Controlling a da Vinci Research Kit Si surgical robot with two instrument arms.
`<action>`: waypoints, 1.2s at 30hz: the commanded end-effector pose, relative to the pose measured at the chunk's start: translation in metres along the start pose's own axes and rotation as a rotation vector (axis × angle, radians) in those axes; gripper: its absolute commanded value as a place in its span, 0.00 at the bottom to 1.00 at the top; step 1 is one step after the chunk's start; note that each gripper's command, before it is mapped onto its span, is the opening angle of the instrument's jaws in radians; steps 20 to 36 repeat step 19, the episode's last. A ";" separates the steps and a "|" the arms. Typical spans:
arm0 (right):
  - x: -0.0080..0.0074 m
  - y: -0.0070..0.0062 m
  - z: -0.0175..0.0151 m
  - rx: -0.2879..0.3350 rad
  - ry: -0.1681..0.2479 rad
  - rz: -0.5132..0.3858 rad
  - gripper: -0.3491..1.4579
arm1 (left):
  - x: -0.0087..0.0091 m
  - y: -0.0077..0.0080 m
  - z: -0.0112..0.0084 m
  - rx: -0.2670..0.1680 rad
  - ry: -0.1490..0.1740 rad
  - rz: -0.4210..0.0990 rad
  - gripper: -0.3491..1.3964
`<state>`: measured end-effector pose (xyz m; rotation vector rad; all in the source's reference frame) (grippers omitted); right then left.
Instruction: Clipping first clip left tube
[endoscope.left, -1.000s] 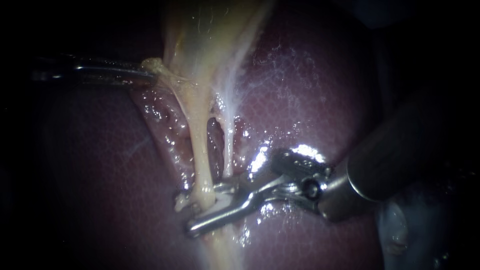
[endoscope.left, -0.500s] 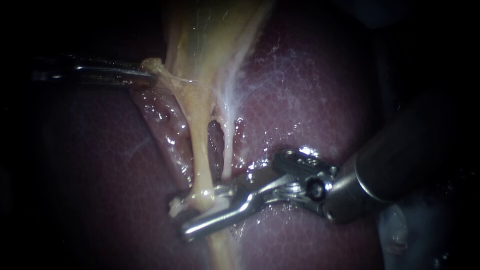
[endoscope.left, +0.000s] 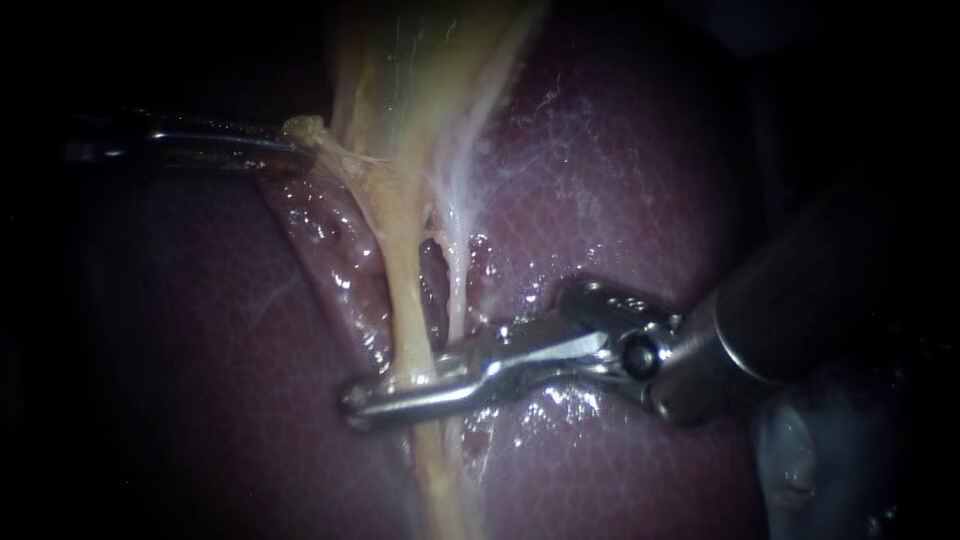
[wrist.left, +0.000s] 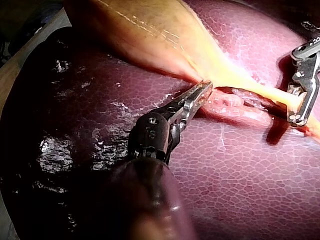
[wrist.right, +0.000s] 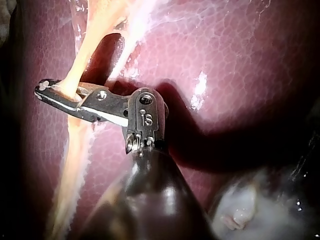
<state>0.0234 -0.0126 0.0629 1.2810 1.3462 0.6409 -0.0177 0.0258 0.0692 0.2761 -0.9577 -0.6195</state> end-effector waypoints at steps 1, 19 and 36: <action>0.0001 -0.0002 0.0000 -0.005 0.003 0.004 0.00 | 0.0000 0.0000 0.0000 0.000 0.000 0.000 0.00; 0.0004 -0.0004 -0.0001 -0.002 0.000 0.005 0.00 | 0.0000 0.0000 0.0001 0.000 0.000 0.000 0.00; 0.0004 -0.0004 -0.0001 -0.002 0.000 0.005 0.00 | 0.0000 0.0000 0.0001 0.000 0.000 0.000 0.00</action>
